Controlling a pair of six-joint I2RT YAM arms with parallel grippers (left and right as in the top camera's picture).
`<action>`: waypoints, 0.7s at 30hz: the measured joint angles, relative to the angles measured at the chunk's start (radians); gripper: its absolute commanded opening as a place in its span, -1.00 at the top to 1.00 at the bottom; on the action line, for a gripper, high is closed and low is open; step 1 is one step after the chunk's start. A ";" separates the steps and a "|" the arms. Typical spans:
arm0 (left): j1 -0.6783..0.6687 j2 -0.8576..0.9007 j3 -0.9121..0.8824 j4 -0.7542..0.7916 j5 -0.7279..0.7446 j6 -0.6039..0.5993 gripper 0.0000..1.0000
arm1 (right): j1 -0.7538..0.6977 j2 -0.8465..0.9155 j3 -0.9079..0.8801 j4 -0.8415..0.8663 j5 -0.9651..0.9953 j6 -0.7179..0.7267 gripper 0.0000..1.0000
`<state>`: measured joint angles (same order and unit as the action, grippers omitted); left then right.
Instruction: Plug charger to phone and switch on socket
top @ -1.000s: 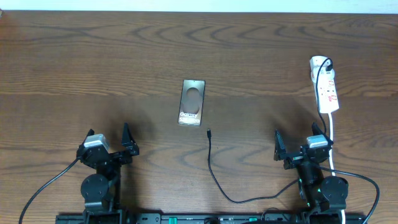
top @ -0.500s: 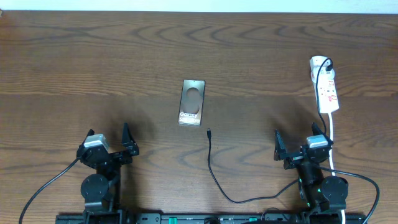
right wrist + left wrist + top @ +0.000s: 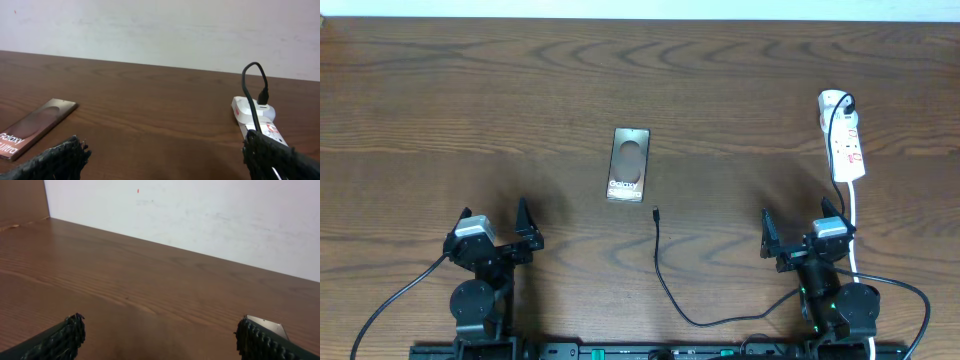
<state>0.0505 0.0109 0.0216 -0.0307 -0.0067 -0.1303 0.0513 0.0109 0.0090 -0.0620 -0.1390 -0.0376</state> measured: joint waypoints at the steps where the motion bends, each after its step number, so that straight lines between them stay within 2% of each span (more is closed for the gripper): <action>1: 0.000 0.000 0.000 0.000 0.000 0.000 -0.96 | 0.000 0.000 0.000 0.000 0.000 0.000 -0.99; 10: 0.000 0.000 0.000 0.002 -0.002 0.000 -0.96 | 0.000 0.000 0.000 0.000 0.000 0.000 -0.99; 13: 0.000 0.001 -0.005 0.046 -0.064 0.000 -0.96 | 0.000 0.000 0.000 0.000 0.000 0.000 -0.99; 17: 0.000 0.002 -0.012 0.387 -0.123 0.000 -0.96 | 0.000 0.000 0.000 0.000 0.000 0.000 -0.98; 21: 0.000 0.000 0.008 0.562 -0.138 0.000 -0.96 | 0.000 0.000 0.000 0.000 0.000 0.000 -0.99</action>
<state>0.0505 0.0105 0.0292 0.5316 -0.1452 -0.1299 0.0513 0.0109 0.0086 -0.0616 -0.1394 -0.0380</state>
